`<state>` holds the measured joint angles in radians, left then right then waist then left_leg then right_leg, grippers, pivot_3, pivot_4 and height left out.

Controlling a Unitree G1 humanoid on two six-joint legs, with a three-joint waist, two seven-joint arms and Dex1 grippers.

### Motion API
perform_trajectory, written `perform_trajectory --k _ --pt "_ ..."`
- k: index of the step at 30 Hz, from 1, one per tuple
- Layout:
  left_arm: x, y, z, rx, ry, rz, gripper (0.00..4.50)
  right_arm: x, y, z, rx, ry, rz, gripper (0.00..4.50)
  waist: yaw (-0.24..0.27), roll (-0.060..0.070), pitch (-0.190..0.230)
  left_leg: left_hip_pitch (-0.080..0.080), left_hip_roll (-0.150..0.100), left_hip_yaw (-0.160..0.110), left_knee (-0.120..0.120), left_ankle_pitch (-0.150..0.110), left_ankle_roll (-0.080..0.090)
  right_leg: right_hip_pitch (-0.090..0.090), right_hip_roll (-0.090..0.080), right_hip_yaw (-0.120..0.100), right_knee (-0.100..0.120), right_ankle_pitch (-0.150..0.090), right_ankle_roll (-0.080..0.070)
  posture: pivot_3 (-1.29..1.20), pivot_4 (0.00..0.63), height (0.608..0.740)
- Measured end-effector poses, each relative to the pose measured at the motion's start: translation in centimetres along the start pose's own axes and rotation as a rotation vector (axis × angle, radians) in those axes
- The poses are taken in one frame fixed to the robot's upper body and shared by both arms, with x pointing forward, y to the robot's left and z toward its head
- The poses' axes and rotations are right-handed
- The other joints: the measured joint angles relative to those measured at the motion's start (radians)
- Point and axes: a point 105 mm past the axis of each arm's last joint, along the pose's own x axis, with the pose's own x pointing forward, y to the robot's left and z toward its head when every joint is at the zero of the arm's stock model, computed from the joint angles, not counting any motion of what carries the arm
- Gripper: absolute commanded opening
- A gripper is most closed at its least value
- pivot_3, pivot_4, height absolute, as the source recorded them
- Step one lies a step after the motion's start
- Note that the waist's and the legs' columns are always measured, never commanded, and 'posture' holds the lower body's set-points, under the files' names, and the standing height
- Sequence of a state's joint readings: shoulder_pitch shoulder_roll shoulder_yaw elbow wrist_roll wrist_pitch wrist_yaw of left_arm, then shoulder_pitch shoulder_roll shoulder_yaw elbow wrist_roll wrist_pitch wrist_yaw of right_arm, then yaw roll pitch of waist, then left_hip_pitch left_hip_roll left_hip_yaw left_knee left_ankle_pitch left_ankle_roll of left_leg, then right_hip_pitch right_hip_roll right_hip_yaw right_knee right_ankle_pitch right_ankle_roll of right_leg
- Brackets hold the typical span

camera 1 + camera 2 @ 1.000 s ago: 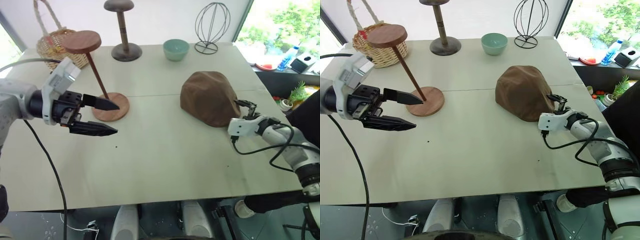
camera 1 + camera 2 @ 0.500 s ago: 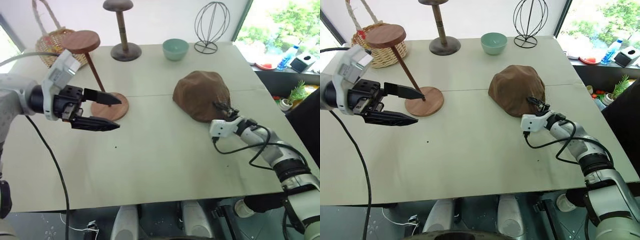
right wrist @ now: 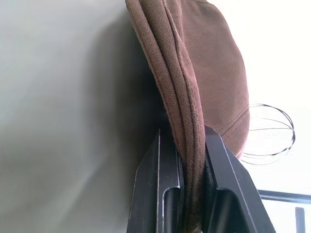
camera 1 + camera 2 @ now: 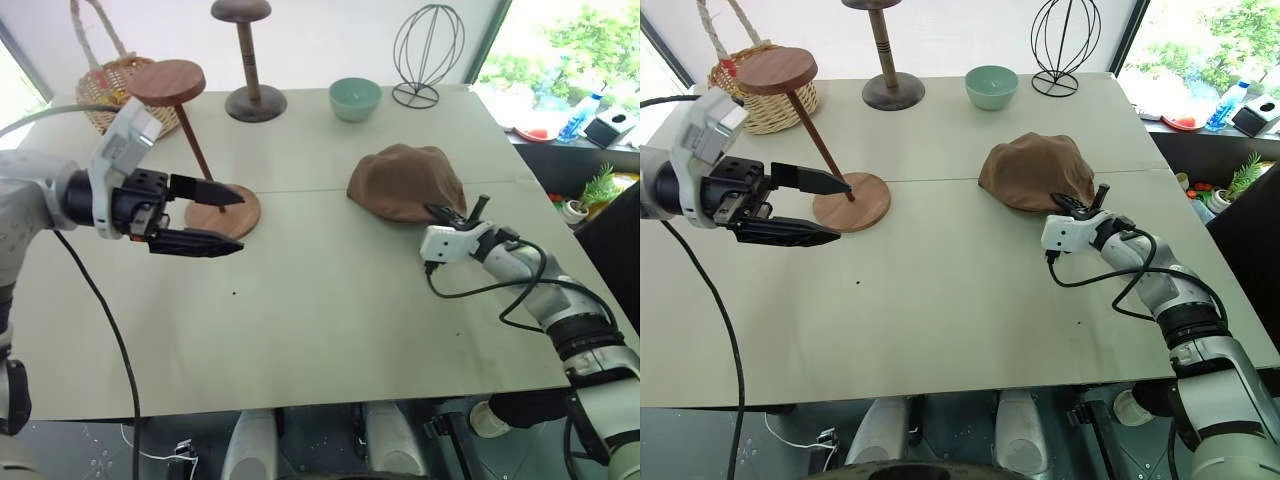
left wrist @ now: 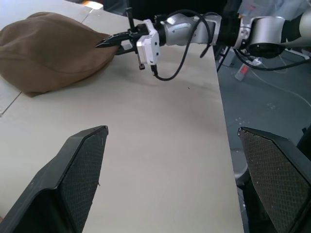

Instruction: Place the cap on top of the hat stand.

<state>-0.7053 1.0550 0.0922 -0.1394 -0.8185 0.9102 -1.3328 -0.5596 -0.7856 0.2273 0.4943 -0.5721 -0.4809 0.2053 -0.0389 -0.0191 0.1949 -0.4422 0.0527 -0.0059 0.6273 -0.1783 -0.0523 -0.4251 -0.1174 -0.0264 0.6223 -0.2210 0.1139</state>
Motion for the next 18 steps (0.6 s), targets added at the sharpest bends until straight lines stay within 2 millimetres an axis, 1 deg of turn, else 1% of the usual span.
perform_trajectory --k 2,3,4,6,8,10,11,12,14,16,18 --pt "-0.4 0.4 0.2 0.006 -0.023 0.054 4.5 -0.3 -1.4 0.2 -0.032 -0.001 -0.011 0.05 0.0 0.0 0.0 0.0 0.0 0.0 0.0 0.0 0.0 0.0 0.0 0.0 0.001 0.0 0.0 0.0 0.15 0.728" --pt "-0.7 0.6 0.3 0.007 -0.043 0.087 4.5 -0.4 -2.4 0.5 -0.043 -0.003 -0.027 0.05 0.0 0.0 0.0 0.0 0.0 0.0 0.0 0.0 0.0 0.0 0.0 0.0 0.001 0.0 0.0 0.0 0.15 0.728" --pt "-1.2 0.7 0.6 0.0 -0.076 0.129 4.5 -0.4 -3.8 0.9 -0.051 -0.01 -0.051 0.05 -0.003 0.001 0.001 0.0 0.0 0.0 0.0 0.0 0.0 -0.001 0.0 0.0 0.002 0.0 0.0 0.0 0.15 0.728" --pt "-2.2 0.8 1.2 -0.001 -0.133 0.209 4.5 0.0 -7.4 2.2 -0.074 -0.035 -0.112 0.05 -0.011 0.001 0.001 0.0 0.0 0.0 0.0 0.0 0.0 -0.002 0.0 0.001 0.003 0.0 0.0 0.0 0.15 0.728" --pt "-3.2 0.5 1.6 0.003 -0.17 0.271 4.5 0.1 -11.7 4.0 -0.102 -0.076 -0.209 0.05 -0.011 0.001 0.002 0.001 0.0 0.0 0.0 0.0 0.0 -0.003 0.0 0.001 0.007 -0.001 0.002 0.0 0.15 0.728" --pt "-4.5 0.2 1.5 -0.013 -0.207 0.345 4.5 0.5 -15.9 6.6 -0.138 -0.142 -0.3 0.05 -0.014 0.002 0.002 0.002 0.0 0.0 -0.002 0.0 0.0 -0.004 0.0 0.001 0.007 -0.001 0.002 0.0 0.15 0.728" --pt "-5.0 0.0 1.4 -0.025 -0.216 0.374 4.5 0.7 -17.4 7.8 -0.152 -0.176 -0.336 0.05 -0.014 0.002 0.002 0.001 0.0 0.0 -0.002 0.0 0.0 -0.004 0.0 0.0 0.008 -0.001 0.002 0.0 0.15 0.728" --pt "-5.8 0.0 1.2 -0.042 -0.235 0.42 4.5 1.0 -19.1 9.6 -0.162 -0.223 -0.379 0.05 -0.016 0.002 0.002 0.002 0.0 0.0 -0.003 0.0 0.0 -0.004 0.0 0.0 0.008 -0.001 0.002 0.0 0.15 0.728" --pt "-7.4 -0.1 1.0 -0.063 -0.266 0.504 4.5 1.7 -21.6 13.0 -0.162 -0.32 -0.442 0.05 -0.018 0.001 0.002 0.001 0.0 -0.001 -0.003 0.0 0.0 -0.005 0.0 0.0 0.008 -0.001 0.001 0.0 0.15 0.728" --pt "-9.1 -0.3 1.0 -0.075 -0.314 0.584 4.5 2.7 -22.9 16.2 -0.144 -0.414 -0.475 0.05 -0.02 0.001 0.002 0.001 0.0 -0.001 -0.003 0.0 0.0 -0.005 0.0 0.0 0.008 -0.001 0.002 0.0 0.15 0.728" --pt "-10.9 -0.6 0.8 -0.098 -0.359 0.662 4.5 3.8 -23.3 19.3 -0.115 -0.506 -0.482 0.05 -0.021 0.001 0.001 0.001 0.0 -0.001 -0.003 0.0 0.0 -0.004 0.0 0.0 0.008 -0.001 0.002 0.0 0.15 0.728"
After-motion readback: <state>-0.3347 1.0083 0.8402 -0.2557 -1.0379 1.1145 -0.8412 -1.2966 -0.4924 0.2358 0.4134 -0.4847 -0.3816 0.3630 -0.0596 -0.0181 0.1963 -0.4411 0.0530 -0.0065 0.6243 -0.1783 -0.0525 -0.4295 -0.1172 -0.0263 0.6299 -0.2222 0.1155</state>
